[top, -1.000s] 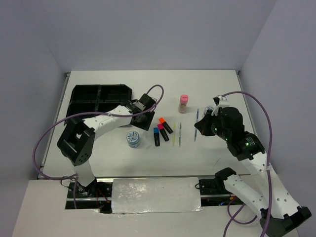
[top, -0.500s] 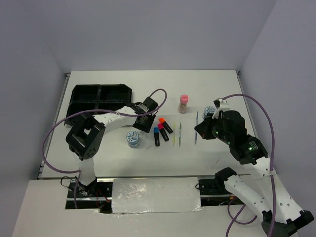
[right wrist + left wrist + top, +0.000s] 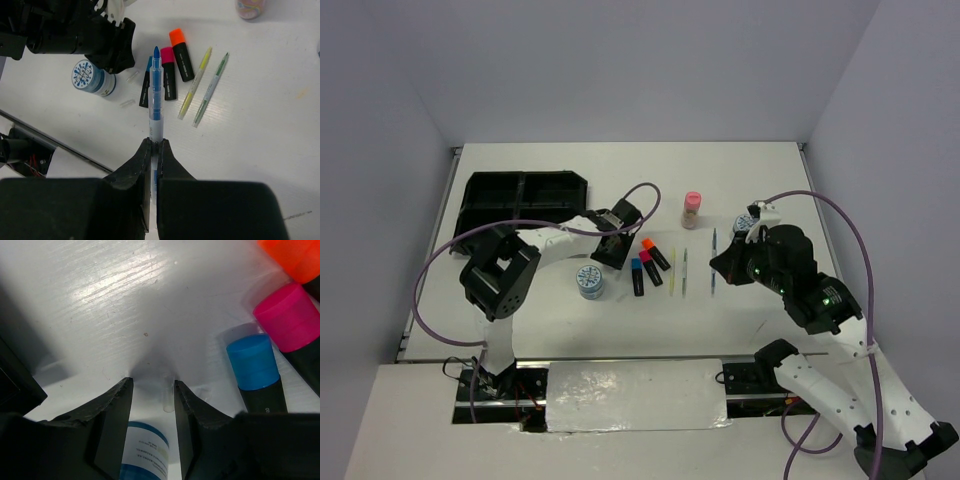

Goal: Sort the stationery into containers
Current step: Close the pen cap on the pen.

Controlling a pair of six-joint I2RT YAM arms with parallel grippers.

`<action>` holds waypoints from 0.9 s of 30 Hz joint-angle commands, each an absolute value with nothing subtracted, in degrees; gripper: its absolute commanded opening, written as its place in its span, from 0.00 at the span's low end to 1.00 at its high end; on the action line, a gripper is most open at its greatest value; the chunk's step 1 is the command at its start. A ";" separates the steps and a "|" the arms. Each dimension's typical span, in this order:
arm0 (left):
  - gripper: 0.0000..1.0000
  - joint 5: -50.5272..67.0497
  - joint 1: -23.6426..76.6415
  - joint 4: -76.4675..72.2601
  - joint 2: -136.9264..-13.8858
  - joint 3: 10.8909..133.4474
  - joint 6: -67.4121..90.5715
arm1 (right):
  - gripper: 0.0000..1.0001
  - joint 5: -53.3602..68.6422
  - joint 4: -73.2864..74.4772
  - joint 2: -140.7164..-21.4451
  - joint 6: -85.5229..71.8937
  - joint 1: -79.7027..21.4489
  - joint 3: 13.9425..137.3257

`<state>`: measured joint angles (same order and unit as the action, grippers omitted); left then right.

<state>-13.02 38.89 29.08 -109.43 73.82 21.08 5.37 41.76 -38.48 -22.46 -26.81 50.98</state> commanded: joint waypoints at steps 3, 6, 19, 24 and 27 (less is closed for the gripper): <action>0.51 -14.06 39.02 27.86 -109.86 72.51 21.27 | 0.00 4.92 42.10 -38.58 -22.41 -28.12 52.82; 0.45 -14.06 38.94 27.34 -109.86 71.81 21.45 | 0.00 4.48 42.19 -38.50 -22.50 -28.74 53.00; 0.08 -12.92 38.94 28.30 -109.08 72.07 23.11 | 0.00 4.48 41.75 -38.67 -22.85 -29.53 52.91; 0.00 -11.96 38.94 29.62 -108.02 74.44 23.64 | 0.00 5.62 39.74 -38.41 -23.11 -29.53 51.68; 0.00 -9.15 39.11 29.18 -104.60 77.69 24.95 | 0.00 8.07 34.56 -36.57 -23.20 -29.53 49.15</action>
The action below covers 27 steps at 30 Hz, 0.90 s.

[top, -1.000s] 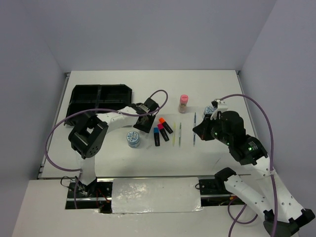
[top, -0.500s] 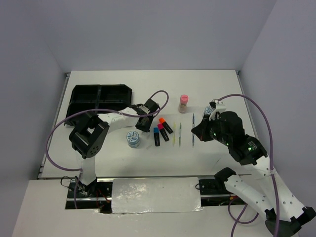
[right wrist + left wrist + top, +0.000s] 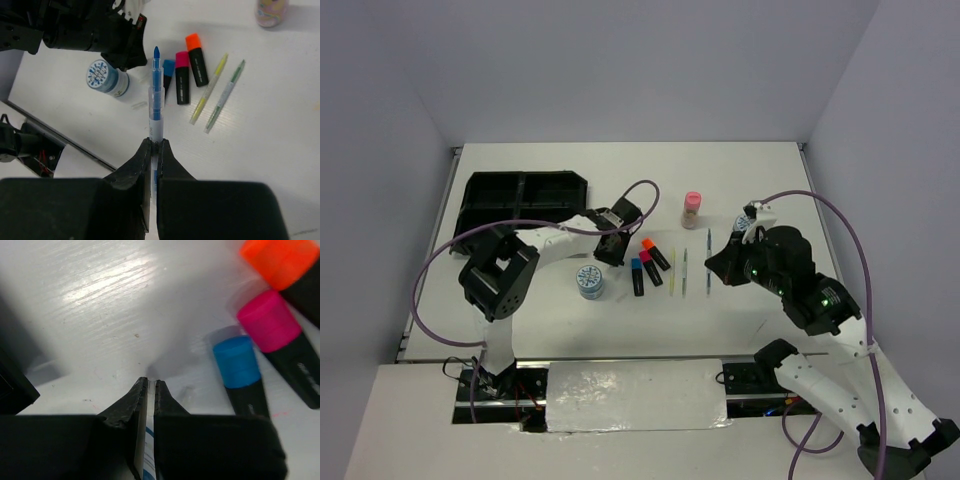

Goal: Sort the stationery into containers
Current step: Close the pen cap on the pen.

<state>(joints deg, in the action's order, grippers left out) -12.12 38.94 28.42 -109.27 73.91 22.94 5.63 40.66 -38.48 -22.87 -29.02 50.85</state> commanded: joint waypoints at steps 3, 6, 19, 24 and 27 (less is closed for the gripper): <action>0.00 -3.88 39.20 25.68 -99.51 81.73 25.66 | 0.00 14.57 25.07 -34.72 -24.34 -29.62 44.06; 0.00 3.32 39.29 17.10 -94.06 83.41 29.42 | 0.00 18.36 16.02 -33.14 -29.42 -29.97 38.96; 0.00 24.96 40.96 -45.40 -66.27 49.76 53.25 | 0.00 24.08 -15.91 -32.16 -40.96 -41.21 27.85; 0.00 24.96 40.96 -44.57 -63.99 49.48 53.79 | 0.00 22.15 -14.33 -33.57 -38.76 -44.64 29.88; 0.00 25.93 40.96 -45.00 -63.63 49.92 53.88 | 0.00 24.34 -14.33 -34.54 -38.41 -45.00 30.93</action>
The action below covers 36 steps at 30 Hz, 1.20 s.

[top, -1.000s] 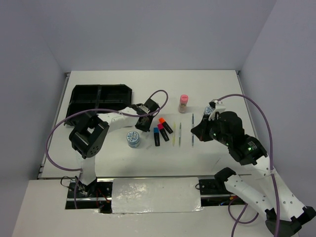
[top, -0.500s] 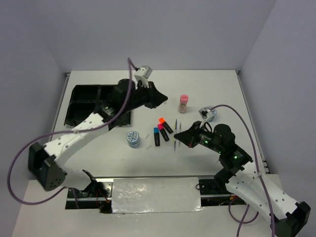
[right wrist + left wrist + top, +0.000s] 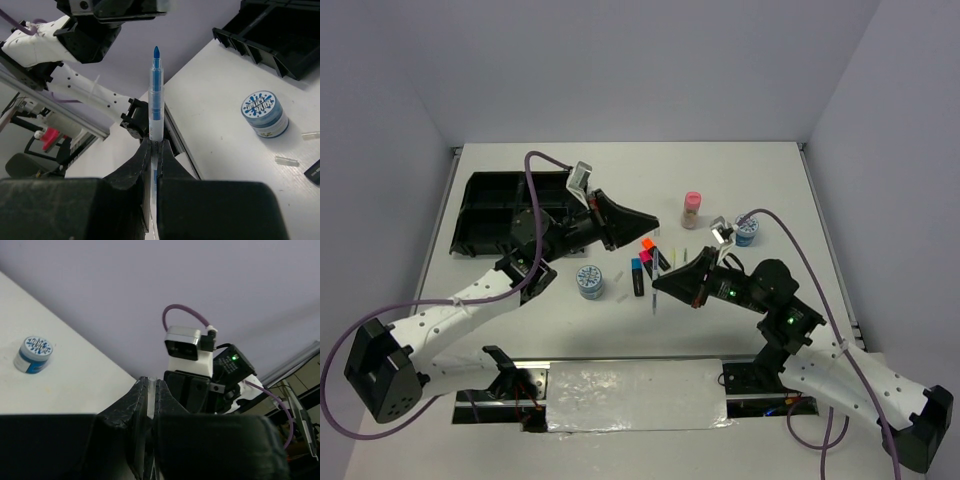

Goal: Sort the stationery into containers
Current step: Close the pen cap on the pen.

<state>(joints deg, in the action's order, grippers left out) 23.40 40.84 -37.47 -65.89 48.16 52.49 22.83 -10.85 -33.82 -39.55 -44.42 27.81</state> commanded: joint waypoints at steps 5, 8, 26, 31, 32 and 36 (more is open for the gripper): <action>0.00 26.19 40.96 -44.12 -63.20 49.92 53.35 | 0.00 22.59 -13.10 -34.54 -37.44 -46.05 31.90; 0.00 26.28 41.04 -43.07 -62.84 50.01 53.00 | 0.00 21.80 -11.69 -34.80 -36.57 -46.14 32.69; 0.00 26.46 40.96 -39.82 -61.87 49.39 51.24 | 0.00 21.18 -9.58 -35.42 -34.98 -46.06 35.16; 0.00 25.58 41.04 -40.17 -61.70 48.17 51.33 | 0.00 21.88 -9.84 -35.59 -35.24 -46.05 35.24; 0.00 25.75 41.04 -40.43 -61.79 48.08 51.33 | 0.00 21.88 -9.93 -35.68 -35.24 -46.14 35.24; 0.00 26.72 40.96 -40.34 -62.84 48.69 51.85 | 0.00 21.36 -9.49 -35.77 -34.72 -46.05 35.59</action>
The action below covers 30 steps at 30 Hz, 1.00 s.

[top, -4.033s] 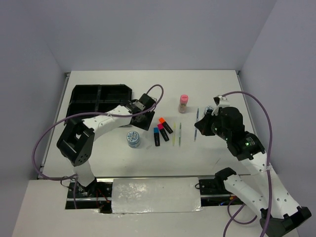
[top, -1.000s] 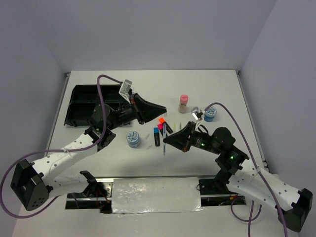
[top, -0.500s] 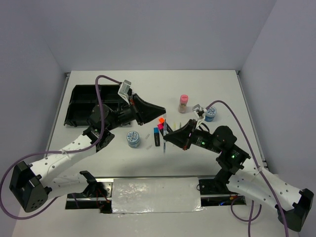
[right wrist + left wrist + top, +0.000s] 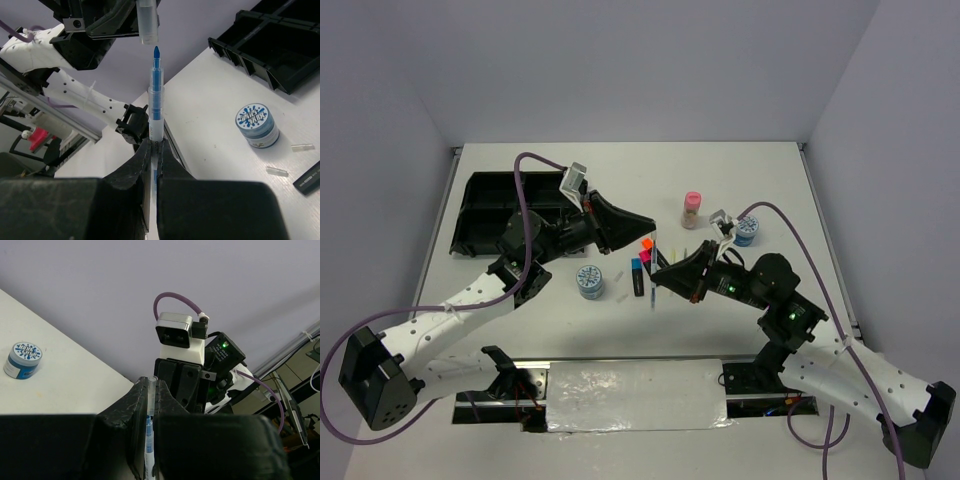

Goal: Sort the stationery into containers
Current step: Close the pen cap on the pen.

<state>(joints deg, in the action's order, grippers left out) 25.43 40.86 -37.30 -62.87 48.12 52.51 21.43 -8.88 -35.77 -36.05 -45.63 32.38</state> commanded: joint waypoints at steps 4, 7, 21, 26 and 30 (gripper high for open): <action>0.00 27.77 41.04 -40.52 -63.46 48.52 52.21 | 0.00 20.66 -8.44 -36.03 -33.84 -46.05 36.91; 0.00 27.25 41.04 -40.34 -63.02 47.29 51.59 | 0.00 20.74 -7.74 -36.21 -33.22 -45.97 38.14; 0.00 29.53 42.54 -40.53 -63.02 45.26 52.30 | 0.00 16.00 -3.17 -39.37 -27.78 -46.14 45.08; 0.41 29.45 43.07 -34.21 -61.97 46.76 48.88 | 0.00 16.17 -0.71 -41.92 -22.16 -46.05 49.65; 0.54 27.07 43.07 -29.19 -60.74 49.03 45.80 | 0.00 18.28 -1.67 -43.33 -22.15 -46.06 49.57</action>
<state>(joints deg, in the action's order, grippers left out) 26.59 42.74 -33.47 -62.57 45.87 49.80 18.11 2.28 -43.09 -24.51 -45.87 47.33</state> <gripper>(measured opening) 0.533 0.045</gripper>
